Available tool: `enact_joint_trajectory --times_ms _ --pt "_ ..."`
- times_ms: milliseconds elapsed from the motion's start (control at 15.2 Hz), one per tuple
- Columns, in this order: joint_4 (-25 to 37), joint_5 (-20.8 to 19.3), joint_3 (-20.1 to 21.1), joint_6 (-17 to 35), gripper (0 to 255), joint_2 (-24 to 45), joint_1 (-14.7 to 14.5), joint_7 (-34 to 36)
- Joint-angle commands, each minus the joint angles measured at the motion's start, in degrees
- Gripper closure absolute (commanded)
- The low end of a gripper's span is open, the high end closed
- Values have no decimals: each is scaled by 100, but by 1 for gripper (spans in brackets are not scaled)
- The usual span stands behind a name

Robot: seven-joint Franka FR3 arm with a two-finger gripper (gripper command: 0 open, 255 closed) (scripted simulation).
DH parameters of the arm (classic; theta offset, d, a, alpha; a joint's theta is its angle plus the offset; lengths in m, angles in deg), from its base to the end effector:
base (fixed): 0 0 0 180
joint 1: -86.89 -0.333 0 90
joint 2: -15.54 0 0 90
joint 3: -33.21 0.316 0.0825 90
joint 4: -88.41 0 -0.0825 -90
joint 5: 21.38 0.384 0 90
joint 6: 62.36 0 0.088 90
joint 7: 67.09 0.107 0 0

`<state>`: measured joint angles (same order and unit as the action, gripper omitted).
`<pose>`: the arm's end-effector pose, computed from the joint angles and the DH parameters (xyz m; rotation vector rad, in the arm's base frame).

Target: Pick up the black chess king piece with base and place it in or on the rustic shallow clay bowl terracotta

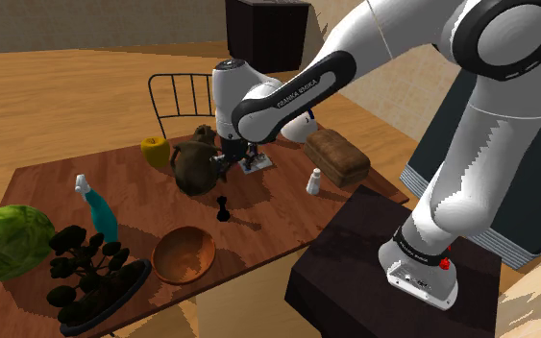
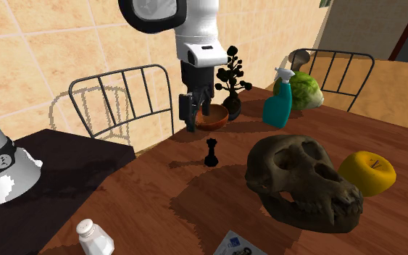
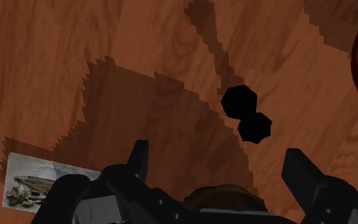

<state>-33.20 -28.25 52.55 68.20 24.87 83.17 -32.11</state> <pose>0.5212 0.2158 0.3396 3.1037 -0.2089 0.0343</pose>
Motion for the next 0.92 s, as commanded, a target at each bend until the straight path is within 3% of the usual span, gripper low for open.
enact_joint_trajectory --times_ms 0,330,858 --pt "313 -164 -3 95 0 476 -97 218" --pt "1142 -446 -85 160 0 1498 -381 590" --pt "1077 -626 -198 597 0 1887 -455 706"
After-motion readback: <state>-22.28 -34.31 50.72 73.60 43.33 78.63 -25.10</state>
